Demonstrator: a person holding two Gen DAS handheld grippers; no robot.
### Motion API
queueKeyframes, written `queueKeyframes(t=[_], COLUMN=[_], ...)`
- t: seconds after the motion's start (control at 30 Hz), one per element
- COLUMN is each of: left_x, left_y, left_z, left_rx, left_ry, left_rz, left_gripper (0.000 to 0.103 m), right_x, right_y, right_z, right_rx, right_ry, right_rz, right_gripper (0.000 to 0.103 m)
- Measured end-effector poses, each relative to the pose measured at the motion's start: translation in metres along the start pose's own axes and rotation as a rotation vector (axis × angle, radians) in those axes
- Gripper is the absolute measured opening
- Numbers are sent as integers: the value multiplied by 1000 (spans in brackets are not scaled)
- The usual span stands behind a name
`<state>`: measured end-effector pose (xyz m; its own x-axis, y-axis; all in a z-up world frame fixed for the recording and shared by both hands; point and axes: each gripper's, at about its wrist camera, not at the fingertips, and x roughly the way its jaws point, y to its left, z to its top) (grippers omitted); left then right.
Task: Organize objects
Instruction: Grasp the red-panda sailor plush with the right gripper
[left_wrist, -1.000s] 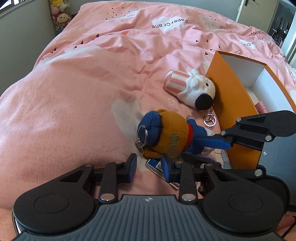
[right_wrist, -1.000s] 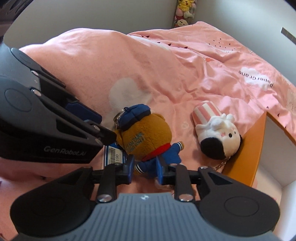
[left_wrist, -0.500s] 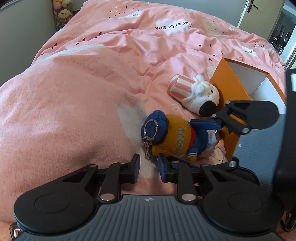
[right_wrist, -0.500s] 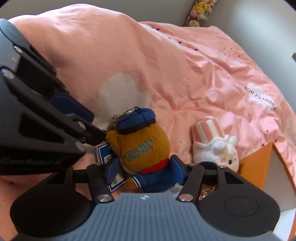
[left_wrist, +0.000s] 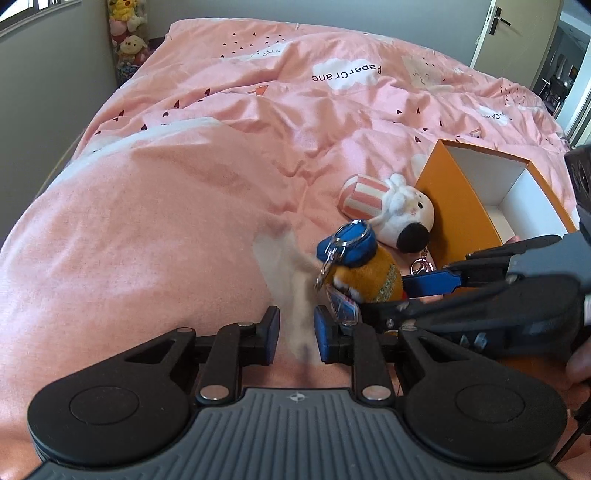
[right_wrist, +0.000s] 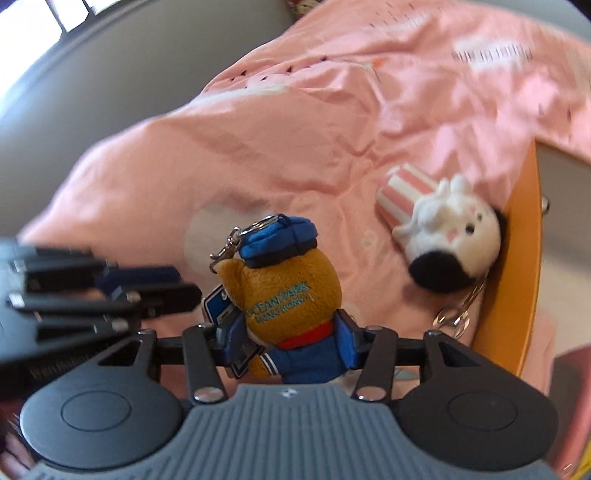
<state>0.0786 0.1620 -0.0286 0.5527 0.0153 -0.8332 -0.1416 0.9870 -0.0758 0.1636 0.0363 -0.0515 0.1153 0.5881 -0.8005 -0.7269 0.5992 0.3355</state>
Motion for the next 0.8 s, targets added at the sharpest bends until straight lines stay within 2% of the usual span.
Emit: queueKeyframes(t=[0.1, 0.23, 0.43, 0.47, 0.53, 0.6, 0.8], left_x=[8, 24, 34, 34, 34, 33, 36], left_y=[-6, -15, -24, -25, -26, -29, -41], left_z=[-3, -7, -7, -6, -3, -1, 8], left_rx=[24, 38, 49, 49, 48, 51, 82], left_ry=[29, 73, 88, 83, 74, 54, 34], left_rz=[-6, -31, -60, -64, -74, -93, -118], left_gripper=[28, 28, 28, 28, 28, 28, 27], right_x=[6, 17, 3, 1, -3, -8, -11], right_y=[-6, -7, 5, 6, 5, 2, -9], right_z=[2, 0, 4, 5, 7, 7, 5], right_rx=[49, 26, -138, -165, -202, -227, -238], right_ry=[10, 27, -59, -69, -84, -94, -86], right_rz=[-8, -48, -212, -235, -271, -314, -361], right_gripper=[54, 56, 58, 54, 40, 21, 16])
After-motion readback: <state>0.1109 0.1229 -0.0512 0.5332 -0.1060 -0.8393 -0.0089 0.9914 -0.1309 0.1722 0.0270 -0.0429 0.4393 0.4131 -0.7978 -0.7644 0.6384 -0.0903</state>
